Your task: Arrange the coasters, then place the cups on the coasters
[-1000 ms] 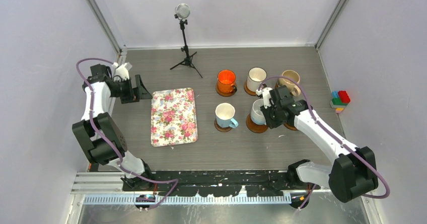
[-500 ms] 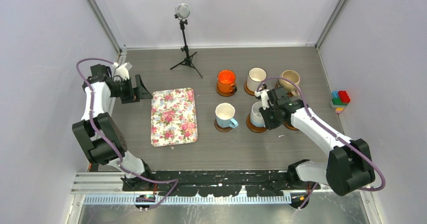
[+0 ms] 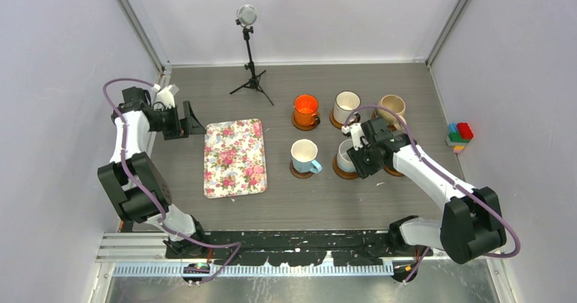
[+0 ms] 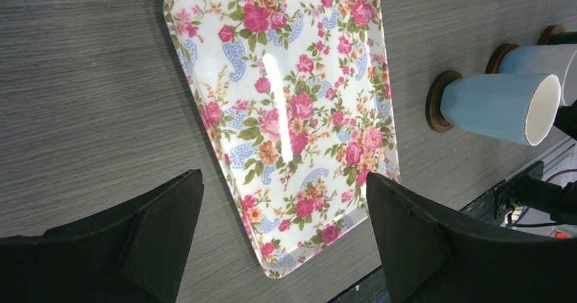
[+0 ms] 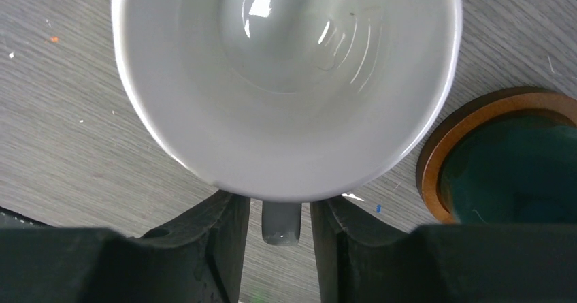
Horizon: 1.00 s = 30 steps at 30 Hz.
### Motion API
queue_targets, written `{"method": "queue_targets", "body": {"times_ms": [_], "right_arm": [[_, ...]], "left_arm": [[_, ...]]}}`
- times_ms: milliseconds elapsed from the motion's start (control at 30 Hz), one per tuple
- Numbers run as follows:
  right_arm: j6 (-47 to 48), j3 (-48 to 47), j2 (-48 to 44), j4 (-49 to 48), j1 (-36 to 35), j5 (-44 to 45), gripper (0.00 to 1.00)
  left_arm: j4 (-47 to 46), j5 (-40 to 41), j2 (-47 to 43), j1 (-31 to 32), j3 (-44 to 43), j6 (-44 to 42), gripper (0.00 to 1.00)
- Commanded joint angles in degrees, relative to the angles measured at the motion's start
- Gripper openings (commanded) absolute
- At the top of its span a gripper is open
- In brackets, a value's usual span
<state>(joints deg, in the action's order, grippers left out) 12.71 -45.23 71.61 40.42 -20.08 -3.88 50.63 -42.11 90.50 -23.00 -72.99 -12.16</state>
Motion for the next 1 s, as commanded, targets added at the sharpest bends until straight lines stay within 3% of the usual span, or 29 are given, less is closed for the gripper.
{"method": "queue_targets", "body": {"times_ms": [0,300,500,633,800,967], "right_arm": [[2.51,-3.26,-0.37,2.88,0.11,-2.18,0.44],[3.67,-6.87,-1.77,9.08,0.16,-1.51,0.56],[2.31,-12.57,-2.15,14.79,0.13,-1.09,0.75],[1.18,-16.41,-2.70,15.65,0.09,-2.06,0.78],[-0.25,-21.77,-2.12,15.61,0.17,-3.09,0.79],[-2.60,-24.11,-1.66,12.77,0.23,-3.98,0.79]], "left_arm": [[-0.03,-1.44,-1.04,-0.36,0.10,-1.60,0.92],[1.51,-0.28,-1.47,-0.32,1.36,-5.71,0.99],[1.96,3.17,-2.05,-0.32,4.49,-10.63,0.98],[1.03,7.33,-1.07,0.42,6.13,-12.56,0.93],[-1.33,12.60,1.45,2.78,7.92,-13.54,0.78],[-3.42,13.87,5.14,4.28,8.20,-11.30,0.73]]}}
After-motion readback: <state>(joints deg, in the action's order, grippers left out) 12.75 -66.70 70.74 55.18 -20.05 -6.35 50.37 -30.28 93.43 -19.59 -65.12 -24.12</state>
